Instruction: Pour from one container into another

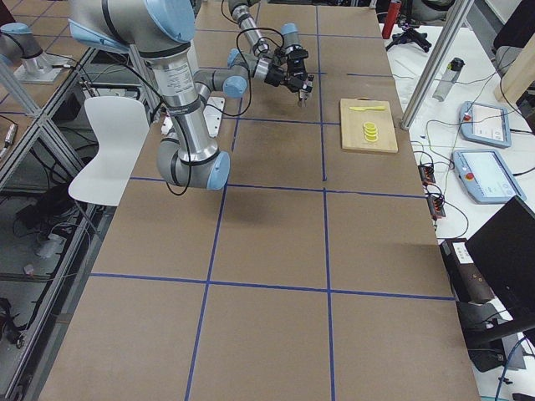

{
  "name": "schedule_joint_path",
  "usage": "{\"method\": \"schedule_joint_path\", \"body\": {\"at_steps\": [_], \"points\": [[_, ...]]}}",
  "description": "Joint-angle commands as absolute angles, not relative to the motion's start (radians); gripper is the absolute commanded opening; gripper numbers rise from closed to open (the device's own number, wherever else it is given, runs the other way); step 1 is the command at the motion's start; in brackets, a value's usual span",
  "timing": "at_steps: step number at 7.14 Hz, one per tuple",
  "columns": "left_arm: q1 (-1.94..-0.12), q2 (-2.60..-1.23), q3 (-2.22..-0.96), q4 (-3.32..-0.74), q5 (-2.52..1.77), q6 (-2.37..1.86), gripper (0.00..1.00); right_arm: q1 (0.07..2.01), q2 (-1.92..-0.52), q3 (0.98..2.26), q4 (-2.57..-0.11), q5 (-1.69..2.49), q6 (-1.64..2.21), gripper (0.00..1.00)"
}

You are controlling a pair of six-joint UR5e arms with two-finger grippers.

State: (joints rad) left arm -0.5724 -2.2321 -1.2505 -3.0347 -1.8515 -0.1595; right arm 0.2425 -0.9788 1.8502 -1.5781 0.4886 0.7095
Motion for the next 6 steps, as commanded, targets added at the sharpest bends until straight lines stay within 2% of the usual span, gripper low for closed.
{"method": "schedule_joint_path", "body": {"at_steps": [1, 6], "points": [[-0.572, -2.232, -1.252, -3.034, -1.852, -0.16, 0.0, 0.238, -0.973, 1.848, -1.589, 0.488, 0.692, 0.0], [-0.572, -2.232, -1.252, -3.036, -1.852, -0.16, 0.0, 0.238, -0.916, 1.793, -1.589, 0.488, 0.631, 0.0]]}}
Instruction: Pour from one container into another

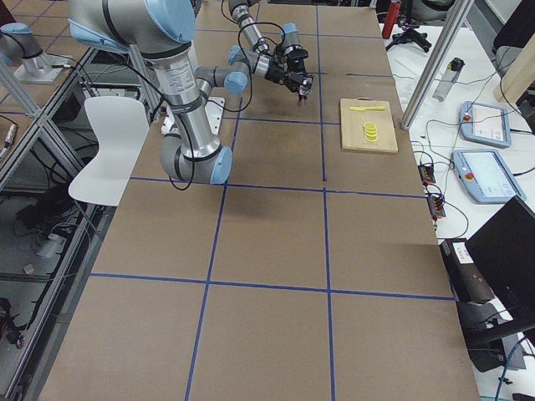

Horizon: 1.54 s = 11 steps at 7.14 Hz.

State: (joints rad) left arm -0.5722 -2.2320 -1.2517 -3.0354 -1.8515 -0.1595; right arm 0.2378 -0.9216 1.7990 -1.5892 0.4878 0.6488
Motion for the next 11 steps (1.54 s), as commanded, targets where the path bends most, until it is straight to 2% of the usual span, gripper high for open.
{"method": "schedule_joint_path", "body": {"at_steps": [1, 11], "points": [[-0.572, -2.232, -1.252, -3.036, -1.852, -0.16, 0.0, 0.238, -0.913, 1.793, -1.609, 0.488, 0.617, 0.0], [-0.572, -2.23, -1.253, -3.037, -1.852, -0.16, 0.0, 0.238, -0.864, 1.764, -1.7, 0.44, 0.488, 0.0]]}}
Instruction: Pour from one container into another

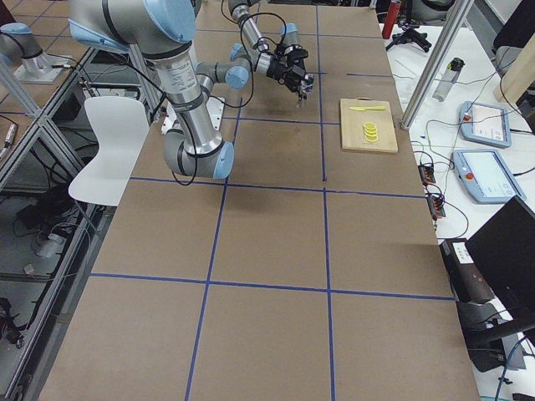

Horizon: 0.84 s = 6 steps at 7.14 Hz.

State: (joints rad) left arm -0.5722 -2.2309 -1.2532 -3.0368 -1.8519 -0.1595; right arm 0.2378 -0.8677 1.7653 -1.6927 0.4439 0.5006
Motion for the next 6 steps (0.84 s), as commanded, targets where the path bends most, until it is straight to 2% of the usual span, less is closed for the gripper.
{"method": "schedule_joint_path", "body": {"at_steps": [1, 6], "points": [[-0.572, -2.23, -1.256, -3.037, -1.852, -0.16, 0.0, 0.238, -0.862, 1.764, -1.698, 0.439, 0.457, 0.0], [-0.572, -2.223, -1.267, -3.037, -1.853, -0.16, 0.0, 0.239, -0.862, 1.758, -1.7, 0.422, 0.387, 0.0]]}}
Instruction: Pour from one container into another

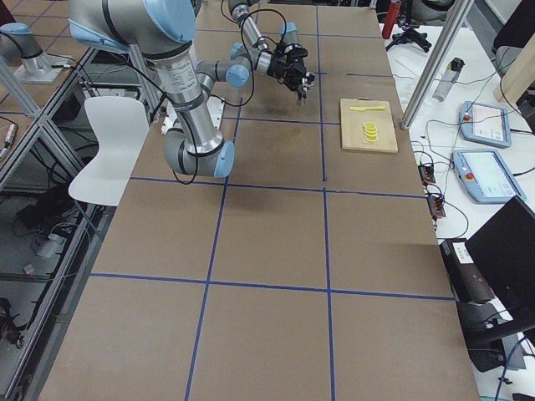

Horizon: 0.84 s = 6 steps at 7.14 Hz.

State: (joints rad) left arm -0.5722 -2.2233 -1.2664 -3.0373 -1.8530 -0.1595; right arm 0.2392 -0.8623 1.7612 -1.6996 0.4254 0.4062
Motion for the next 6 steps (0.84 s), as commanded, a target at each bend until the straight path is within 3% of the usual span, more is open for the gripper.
{"method": "schedule_joint_path", "body": {"at_steps": [1, 6], "points": [[-0.572, -2.223, -1.267, -3.037, -1.853, -0.16, 0.0, 0.239, -0.862, 1.756, -1.7, 0.422, 0.379, 0.0], [-0.568, -2.223, -1.269, -3.037, -1.853, -0.158, 0.0, 0.239, -0.854, 1.755, -1.7, 0.417, 0.337, 0.0]]}}
